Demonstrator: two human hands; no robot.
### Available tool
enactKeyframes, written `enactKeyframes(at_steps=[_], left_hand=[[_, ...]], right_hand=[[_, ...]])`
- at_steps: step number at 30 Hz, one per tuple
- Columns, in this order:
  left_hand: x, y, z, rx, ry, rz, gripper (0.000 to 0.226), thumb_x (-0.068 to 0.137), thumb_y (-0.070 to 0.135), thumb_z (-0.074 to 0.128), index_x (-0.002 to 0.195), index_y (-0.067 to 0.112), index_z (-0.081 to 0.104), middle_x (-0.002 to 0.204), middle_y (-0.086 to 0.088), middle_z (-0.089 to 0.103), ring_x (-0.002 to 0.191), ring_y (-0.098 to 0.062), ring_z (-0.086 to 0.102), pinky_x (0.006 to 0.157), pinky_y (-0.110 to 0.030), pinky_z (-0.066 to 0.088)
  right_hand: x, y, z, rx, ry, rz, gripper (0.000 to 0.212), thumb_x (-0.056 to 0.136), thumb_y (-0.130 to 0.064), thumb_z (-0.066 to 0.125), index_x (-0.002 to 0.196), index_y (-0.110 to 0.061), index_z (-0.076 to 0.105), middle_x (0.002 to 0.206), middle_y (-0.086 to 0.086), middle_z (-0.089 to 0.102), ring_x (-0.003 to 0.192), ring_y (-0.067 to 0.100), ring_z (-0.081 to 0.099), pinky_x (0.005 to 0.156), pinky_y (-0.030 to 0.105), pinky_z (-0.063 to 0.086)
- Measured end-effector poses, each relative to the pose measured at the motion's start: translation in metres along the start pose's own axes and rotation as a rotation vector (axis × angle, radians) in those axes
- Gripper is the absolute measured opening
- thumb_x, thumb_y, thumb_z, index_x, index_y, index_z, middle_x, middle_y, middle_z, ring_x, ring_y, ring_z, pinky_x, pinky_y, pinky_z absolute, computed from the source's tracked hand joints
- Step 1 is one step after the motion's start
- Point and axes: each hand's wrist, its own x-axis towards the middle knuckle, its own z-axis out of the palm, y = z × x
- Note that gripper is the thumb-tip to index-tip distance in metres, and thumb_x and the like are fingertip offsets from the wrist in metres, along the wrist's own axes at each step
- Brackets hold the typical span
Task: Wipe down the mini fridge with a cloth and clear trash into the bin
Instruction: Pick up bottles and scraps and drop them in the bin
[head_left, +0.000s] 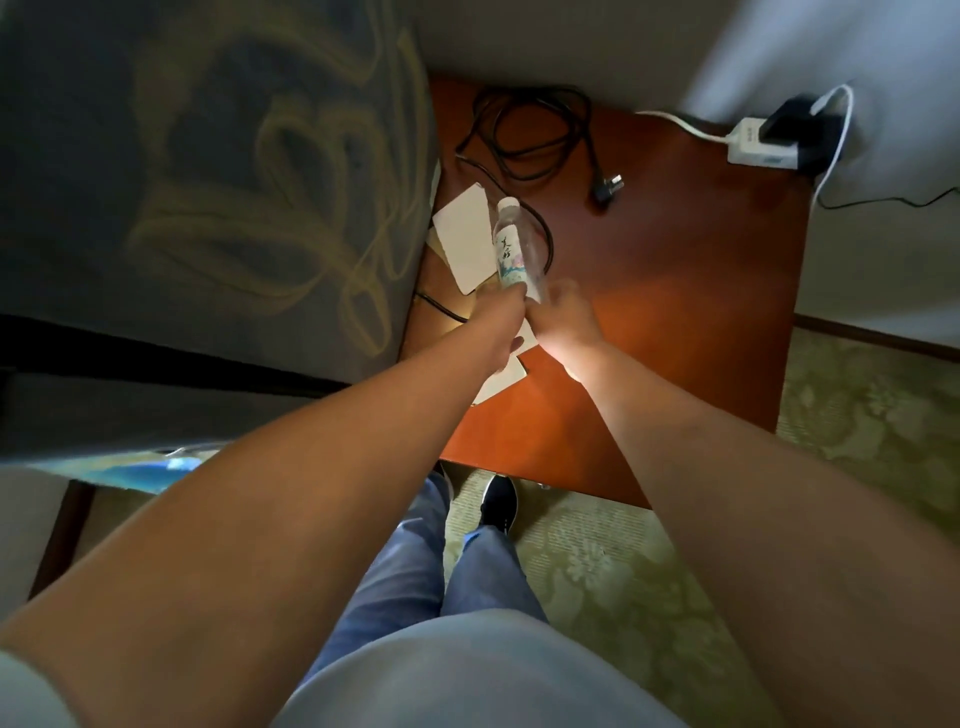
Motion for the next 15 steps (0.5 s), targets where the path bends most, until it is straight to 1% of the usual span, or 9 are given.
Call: enactKeyframes(at_steps=[3,5,6,7,9,10,12,14,15], left_hand=[[-0.019,0.002,-0.019,0.068,0.004,0.087,0.043,0.095,0.023,0.046,0.136,0.035,0.044,0.124,0.000,0.059,0.109,-0.021,0.059,0.091,-0.038,0.055],[-0.035,0.002,-0.034,0.079,-0.026,0.118,0.041,0.096,0.026,0.044,0.134,0.042,0.047,0.115,0.000,0.063,0.094,-0.022,0.061,0.078,-0.033,0.054],[-0.043,0.003,-0.042,0.084,-0.048,0.125,0.039,0.098,0.028,0.043,0.134,0.041,0.049,0.110,0.000,0.065,0.085,-0.023,0.059,0.071,-0.033,0.052],[-0.050,0.003,-0.050,0.097,-0.072,0.125,0.036,0.099,0.030,0.043,0.133,0.036,0.051,0.106,-0.001,0.065,0.080,-0.024,0.057,0.066,-0.033,0.048],[-0.063,0.000,-0.066,0.145,-0.119,0.097,0.031,0.100,0.033,0.043,0.123,0.021,0.059,0.099,-0.007,0.066,0.074,-0.022,0.058,0.061,-0.029,0.044],[-0.069,-0.002,-0.074,0.161,-0.133,0.072,0.032,0.099,0.038,0.045,0.117,0.016,0.062,0.094,-0.009,0.065,0.068,-0.020,0.058,0.058,-0.027,0.043],[-0.080,-0.007,-0.090,0.171,-0.149,0.032,0.043,0.094,0.050,0.049,0.110,0.014,0.065,0.087,-0.009,0.061,0.058,-0.016,0.052,0.053,-0.024,0.041],[-0.090,-0.014,-0.103,0.162,-0.147,0.025,0.048,0.089,0.061,0.047,0.101,0.019,0.066,0.083,-0.005,0.057,0.056,-0.014,0.046,0.052,-0.023,0.041],[-0.093,-0.018,-0.109,0.147,-0.129,0.030,0.047,0.087,0.065,0.047,0.094,0.022,0.064,0.080,-0.002,0.055,0.056,-0.013,0.045,0.052,-0.022,0.041]], right_hand=[[-0.023,-0.013,-0.003,-0.013,-0.050,-0.086,0.060,0.088,-0.041,0.065,0.142,-0.031,0.039,0.121,-0.002,0.062,0.101,0.023,0.066,0.085,0.042,0.057],[-0.038,-0.022,-0.006,-0.042,-0.159,-0.125,0.072,0.087,-0.044,0.064,0.149,-0.047,0.027,0.124,-0.004,0.058,0.103,0.020,0.065,0.087,0.041,0.057],[-0.045,-0.026,-0.008,-0.049,-0.230,-0.132,0.078,0.085,-0.043,0.067,0.150,-0.051,0.025,0.126,-0.004,0.058,0.104,0.020,0.065,0.087,0.039,0.057],[-0.052,-0.029,-0.010,-0.088,-0.297,-0.138,0.084,0.081,-0.040,0.072,0.149,-0.053,0.025,0.126,-0.004,0.058,0.104,0.019,0.065,0.083,0.036,0.057],[-0.069,-0.035,-0.015,-0.314,-0.372,-0.188,0.091,0.074,-0.035,0.077,0.147,-0.051,0.025,0.111,-0.008,0.059,0.094,0.017,0.065,0.066,0.025,0.050],[-0.077,-0.038,-0.015,-0.470,-0.360,-0.248,0.087,0.075,-0.031,0.076,0.145,-0.045,0.027,0.103,-0.007,0.060,0.088,0.019,0.065,0.060,0.024,0.046],[-0.094,-0.044,-0.011,-0.692,-0.249,-0.375,0.058,0.080,-0.021,0.072,0.130,-0.029,0.043,0.097,0.001,0.063,0.083,0.022,0.065,0.062,0.028,0.047],[-0.110,-0.048,-0.005,-0.671,-0.209,-0.387,0.028,0.082,-0.019,0.070,0.105,-0.024,0.053,0.090,0.001,0.065,0.079,0.018,0.061,0.062,0.027,0.044],[-0.117,-0.048,-0.002,-0.605,-0.244,-0.367,0.023,0.082,-0.019,0.071,0.097,-0.025,0.055,0.086,-0.003,0.064,0.077,0.015,0.059,0.059,0.025,0.041]])
